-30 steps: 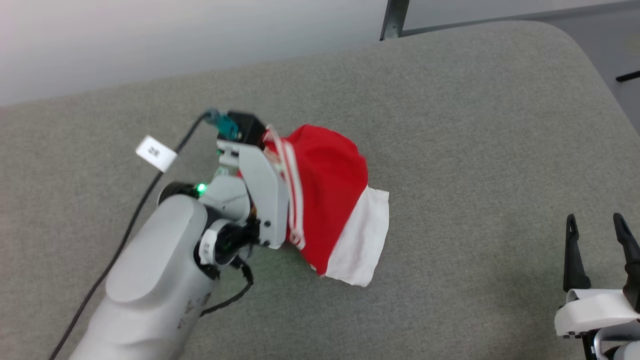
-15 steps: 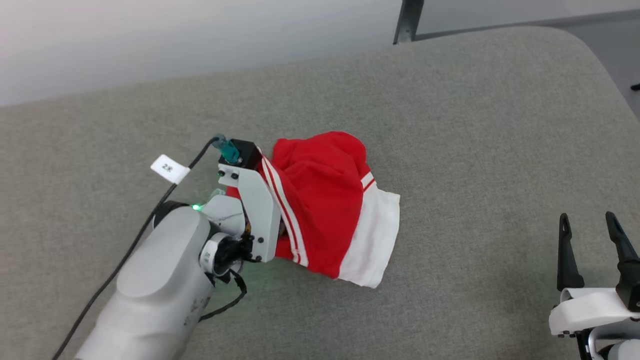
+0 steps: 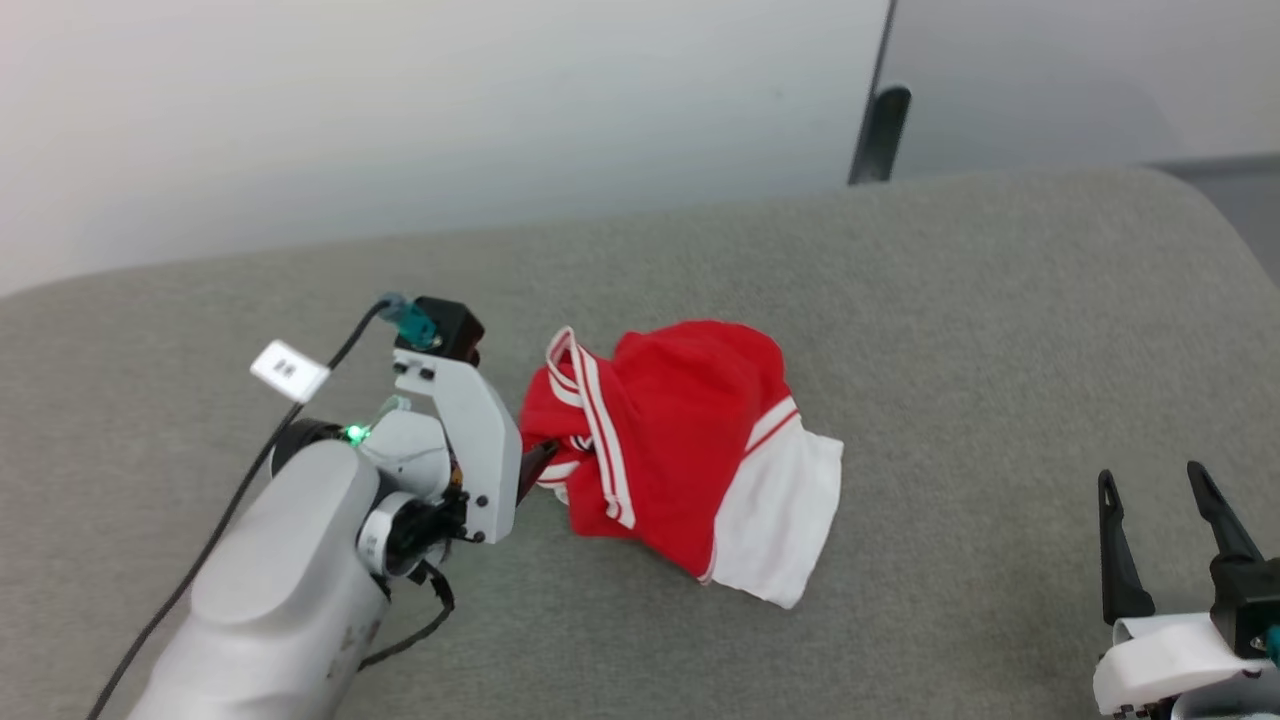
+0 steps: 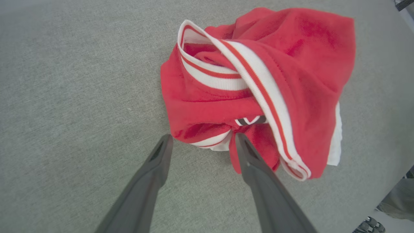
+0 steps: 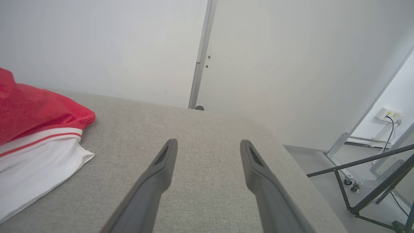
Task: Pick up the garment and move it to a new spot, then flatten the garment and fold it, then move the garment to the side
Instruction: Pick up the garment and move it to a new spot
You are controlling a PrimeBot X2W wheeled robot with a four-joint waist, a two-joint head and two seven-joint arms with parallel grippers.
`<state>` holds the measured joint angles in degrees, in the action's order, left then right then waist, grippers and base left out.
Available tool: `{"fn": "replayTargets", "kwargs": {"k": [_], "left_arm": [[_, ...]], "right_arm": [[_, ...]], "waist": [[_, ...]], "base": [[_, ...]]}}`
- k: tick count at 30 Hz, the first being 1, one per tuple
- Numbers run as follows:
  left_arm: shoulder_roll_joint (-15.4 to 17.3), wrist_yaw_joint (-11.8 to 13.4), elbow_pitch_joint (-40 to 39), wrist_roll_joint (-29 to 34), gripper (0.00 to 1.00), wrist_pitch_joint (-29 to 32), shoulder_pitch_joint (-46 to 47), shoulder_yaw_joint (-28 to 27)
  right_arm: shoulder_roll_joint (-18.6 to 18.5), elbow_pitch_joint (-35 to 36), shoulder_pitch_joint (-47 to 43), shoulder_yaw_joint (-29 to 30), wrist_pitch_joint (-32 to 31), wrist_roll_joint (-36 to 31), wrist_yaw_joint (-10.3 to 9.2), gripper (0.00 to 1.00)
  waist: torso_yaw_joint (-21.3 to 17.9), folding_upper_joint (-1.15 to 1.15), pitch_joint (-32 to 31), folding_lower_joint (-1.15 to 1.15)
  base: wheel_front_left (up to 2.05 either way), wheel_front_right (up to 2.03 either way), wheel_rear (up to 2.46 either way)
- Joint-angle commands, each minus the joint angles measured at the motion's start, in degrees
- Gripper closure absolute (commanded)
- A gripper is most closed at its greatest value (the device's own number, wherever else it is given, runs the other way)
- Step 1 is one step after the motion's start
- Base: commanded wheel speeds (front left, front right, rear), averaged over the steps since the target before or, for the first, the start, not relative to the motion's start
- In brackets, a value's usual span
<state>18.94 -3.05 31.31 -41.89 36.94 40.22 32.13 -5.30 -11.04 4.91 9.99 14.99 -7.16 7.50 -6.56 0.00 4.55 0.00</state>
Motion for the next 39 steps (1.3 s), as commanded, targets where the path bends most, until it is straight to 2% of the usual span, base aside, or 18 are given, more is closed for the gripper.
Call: {"fn": "replayTargets", "kwargs": {"k": [1, 7, 14, 24, 33, 39], "left_arm": [[0.4, -0.1, -1.0, -0.7, 0.0, -1.6, -1.9, -0.8], [3.0, -1.5, -6.8, -1.7, 0.0, -9.1, -6.2, -3.2], [5.7, -3.1, -13.3, -1.3, 0.0, -23.5, -13.2, -6.6], [6.4, -3.4, -15.4, 1.2, 0.0, -42.0, -22.3, -9.2], [6.0, -2.6, -13.1, 2.5, 0.0, -49.9, -26.1, -11.1], [6.0, -2.4, -12.3, 4.5, 0.0, -52.0, -29.7, -14.4]], "right_arm": [[-0.5, 0.3, -1.2, -0.4, 0.3, 0.6, -0.02, 0.0], [-0.7, 1.5, -2.6, -1.4, 0.2, 1.3, -0.02, 0.0], [-1.5, 0.9, -3.6, -2.0, 0.2, 2.1, -0.02, 0.0], [-1.9, 0.7, -4.8, -1.9, 0.2, 2.6, -0.02, 0.0], [-1.3, 1.5, -6.6, -0.1, 0.2, 2.5, -0.02, 0.0], [-0.9, 1.9, -7.9, 0.8, 0.2, 2.9, -0.02, 0.0]], "waist": [[3.4, 0.0, -4.2, 0.0], [5.9, 0.0, -6.6, 0.0], [8.1, 0.0, -8.2, 0.0], [10.7, 0.0, -9.6, 0.0], [12.8, 0.0, -10.0, 0.0], [13.5, 0.0, -10.5, 0.0]], "base": [[0.0, 0.0, 0.0], [0.0, 0.0, 0.0], [0.0, 0.0, 0.0], [0.0, 0.0, 0.0], [0.0, 0.0, 0.0], [0.0, 0.0, 0.0]]}}
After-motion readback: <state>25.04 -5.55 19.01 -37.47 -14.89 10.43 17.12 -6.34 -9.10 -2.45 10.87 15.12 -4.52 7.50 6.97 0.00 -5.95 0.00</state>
